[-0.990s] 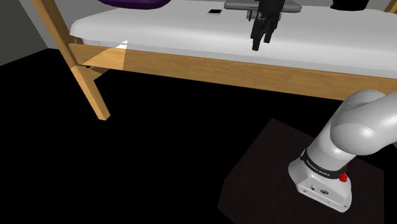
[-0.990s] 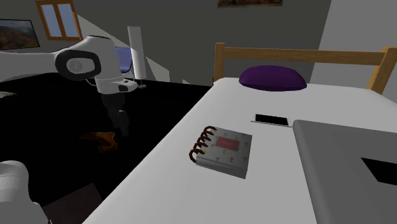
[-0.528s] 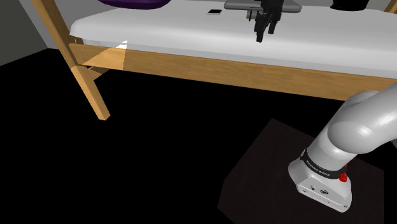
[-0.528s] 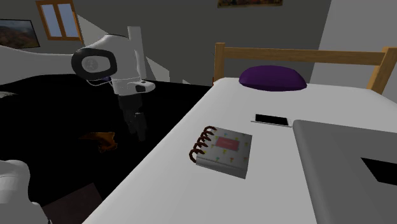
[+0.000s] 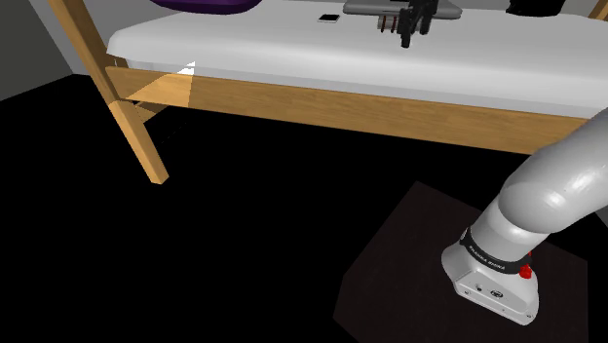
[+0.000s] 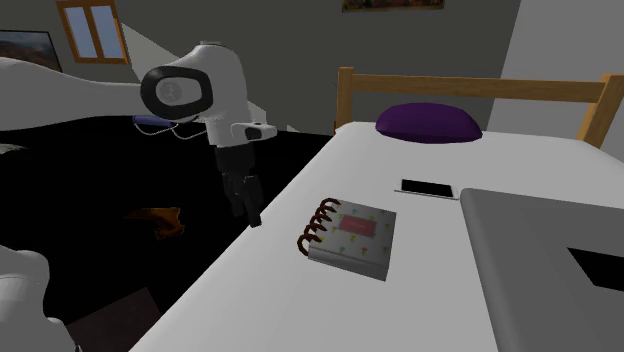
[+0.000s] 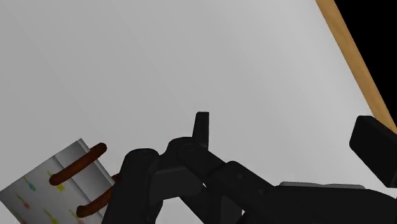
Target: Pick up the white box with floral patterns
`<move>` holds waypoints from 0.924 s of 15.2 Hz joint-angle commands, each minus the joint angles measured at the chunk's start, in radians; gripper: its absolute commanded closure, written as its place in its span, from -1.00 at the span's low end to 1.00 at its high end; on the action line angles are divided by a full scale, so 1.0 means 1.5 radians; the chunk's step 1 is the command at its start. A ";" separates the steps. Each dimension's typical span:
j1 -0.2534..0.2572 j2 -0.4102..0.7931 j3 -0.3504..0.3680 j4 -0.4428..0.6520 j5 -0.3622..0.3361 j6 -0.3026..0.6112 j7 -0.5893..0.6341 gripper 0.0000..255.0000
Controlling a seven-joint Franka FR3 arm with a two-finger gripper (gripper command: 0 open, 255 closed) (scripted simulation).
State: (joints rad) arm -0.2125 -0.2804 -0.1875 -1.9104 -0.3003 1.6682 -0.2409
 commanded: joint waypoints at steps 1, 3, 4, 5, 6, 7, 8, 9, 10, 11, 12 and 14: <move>-0.010 0.028 -0.012 0.035 -0.015 0.000 -0.014 -1.00; -0.020 0.060 -0.024 0.075 -0.027 0.000 -0.027 -1.00; -0.025 0.077 -0.030 0.096 -0.032 0.000 -0.033 -1.00; -0.030 0.094 -0.036 0.118 -0.037 -0.001 -0.040 -1.00; -0.035 0.111 -0.041 0.141 -0.041 -0.002 -0.048 -1.00; -0.040 0.129 -0.047 0.165 -0.045 -0.003 -0.055 -1.00; -0.045 0.147 -0.053 0.189 -0.048 -0.005 -0.062 -1.00; -0.050 0.166 -0.059 0.215 -0.051 -0.007 -0.070 -1.00; -0.055 0.185 -0.065 0.241 -0.053 -0.009 -0.078 -1.00; -0.061 0.204 -0.071 0.269 -0.054 -0.012 -0.087 -1.00; -0.066 0.222 -0.076 0.294 -0.055 -0.014 -0.094 -1.00; -0.066 0.215 -0.075 0.268 -0.057 0.004 -0.086 -1.00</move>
State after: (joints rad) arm -0.3087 0.0380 -0.2973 -1.5083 -0.3850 1.6666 -0.3679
